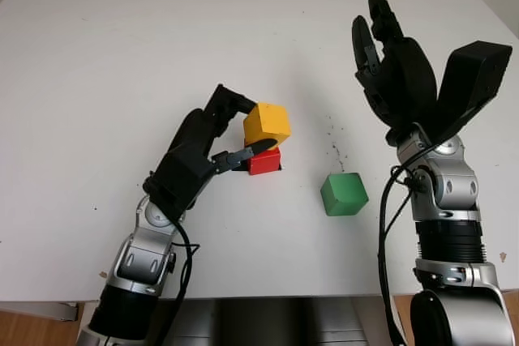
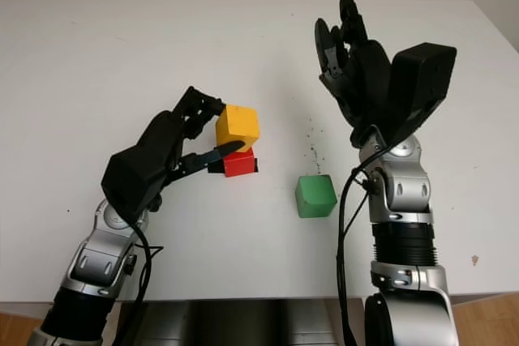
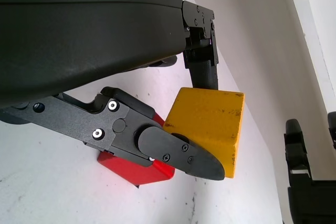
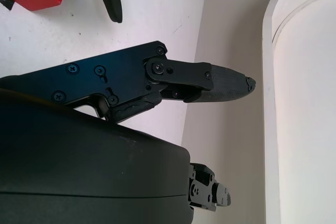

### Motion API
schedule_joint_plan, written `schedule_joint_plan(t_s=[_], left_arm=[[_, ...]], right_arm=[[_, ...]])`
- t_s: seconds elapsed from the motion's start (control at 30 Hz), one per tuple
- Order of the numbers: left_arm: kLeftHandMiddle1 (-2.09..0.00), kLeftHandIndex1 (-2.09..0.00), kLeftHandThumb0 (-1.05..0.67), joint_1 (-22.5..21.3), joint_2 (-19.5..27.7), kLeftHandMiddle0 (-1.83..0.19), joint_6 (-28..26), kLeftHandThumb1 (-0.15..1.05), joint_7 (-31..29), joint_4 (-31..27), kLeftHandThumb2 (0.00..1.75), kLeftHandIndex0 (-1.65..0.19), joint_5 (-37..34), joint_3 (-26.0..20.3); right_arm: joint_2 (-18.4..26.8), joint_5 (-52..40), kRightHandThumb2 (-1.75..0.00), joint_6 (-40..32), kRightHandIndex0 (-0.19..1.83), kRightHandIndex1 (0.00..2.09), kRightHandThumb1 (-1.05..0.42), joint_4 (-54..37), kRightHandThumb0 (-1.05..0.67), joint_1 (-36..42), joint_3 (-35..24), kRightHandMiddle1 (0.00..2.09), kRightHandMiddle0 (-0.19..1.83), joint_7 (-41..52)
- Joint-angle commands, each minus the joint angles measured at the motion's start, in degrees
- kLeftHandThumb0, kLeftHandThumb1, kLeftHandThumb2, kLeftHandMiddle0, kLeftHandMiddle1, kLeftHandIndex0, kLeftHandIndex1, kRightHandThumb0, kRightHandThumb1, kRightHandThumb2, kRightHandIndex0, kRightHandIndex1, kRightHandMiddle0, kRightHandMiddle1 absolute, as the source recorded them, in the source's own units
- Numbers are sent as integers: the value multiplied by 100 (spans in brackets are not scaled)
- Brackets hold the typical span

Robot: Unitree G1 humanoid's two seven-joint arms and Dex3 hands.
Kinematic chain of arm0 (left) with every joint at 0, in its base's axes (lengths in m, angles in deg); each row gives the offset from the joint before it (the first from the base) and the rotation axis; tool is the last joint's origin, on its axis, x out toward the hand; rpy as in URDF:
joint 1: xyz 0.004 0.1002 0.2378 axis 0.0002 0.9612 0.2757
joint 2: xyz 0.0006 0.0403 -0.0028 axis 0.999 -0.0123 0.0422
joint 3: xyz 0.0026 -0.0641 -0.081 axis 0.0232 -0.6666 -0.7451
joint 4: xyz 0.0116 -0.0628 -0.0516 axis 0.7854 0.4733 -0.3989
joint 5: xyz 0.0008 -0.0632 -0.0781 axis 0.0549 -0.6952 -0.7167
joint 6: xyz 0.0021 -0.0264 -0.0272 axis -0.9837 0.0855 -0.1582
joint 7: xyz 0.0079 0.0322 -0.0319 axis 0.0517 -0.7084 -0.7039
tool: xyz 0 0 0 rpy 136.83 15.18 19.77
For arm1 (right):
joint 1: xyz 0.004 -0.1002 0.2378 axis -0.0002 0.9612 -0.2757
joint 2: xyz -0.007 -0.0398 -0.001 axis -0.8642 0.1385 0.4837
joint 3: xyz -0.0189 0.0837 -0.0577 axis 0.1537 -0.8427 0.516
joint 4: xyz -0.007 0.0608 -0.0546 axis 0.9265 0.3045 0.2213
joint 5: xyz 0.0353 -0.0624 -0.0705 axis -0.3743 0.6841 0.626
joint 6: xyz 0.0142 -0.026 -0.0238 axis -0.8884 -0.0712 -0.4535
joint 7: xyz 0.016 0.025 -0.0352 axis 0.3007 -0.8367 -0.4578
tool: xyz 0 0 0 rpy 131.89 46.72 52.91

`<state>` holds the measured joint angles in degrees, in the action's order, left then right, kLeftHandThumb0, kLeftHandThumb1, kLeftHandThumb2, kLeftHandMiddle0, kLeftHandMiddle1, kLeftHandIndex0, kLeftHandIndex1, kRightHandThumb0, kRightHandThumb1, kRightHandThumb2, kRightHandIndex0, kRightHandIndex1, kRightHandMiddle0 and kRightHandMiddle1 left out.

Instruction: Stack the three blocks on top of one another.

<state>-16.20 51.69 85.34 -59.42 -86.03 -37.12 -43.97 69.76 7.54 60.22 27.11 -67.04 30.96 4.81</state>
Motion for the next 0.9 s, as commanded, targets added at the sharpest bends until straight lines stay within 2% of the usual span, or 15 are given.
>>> schedule_joint_plan(t_s=[0.0, 0.33, 0.6, 0.87], left_arm=[[-4, -188, -50, 39, -63, -20, 135, 105, 62, 53, 21, -21, 26, 20], [-5, -184, -50, 14, -11, -21, 382, 105, 88, 324, 21, -19, 138, 83], [-5, -183, -49, -9, -32, -21, 323, 105, 129, 407, 20, -20, 276, 145], [-5, -172, -49, 54, -33, -22, 270, 105, 138, 330, 16, -18, 395, 190]], right_arm=[[19, -1, -49, 26, -14, 6, -105, -34, -65, 35, -30, 7, -14, -4], [2, -9, -49, 7, -14, 6, -105, -38, -65, 30, -35, 7, -13, -26], [36, -27, -49, 18, -14, 6, -105, -32, -65, 43, -51, 6, -14, 21], [42, -38, -50, 10, -15, 5, -105, -76, -64, 65, -59, 5, -15, 38]])
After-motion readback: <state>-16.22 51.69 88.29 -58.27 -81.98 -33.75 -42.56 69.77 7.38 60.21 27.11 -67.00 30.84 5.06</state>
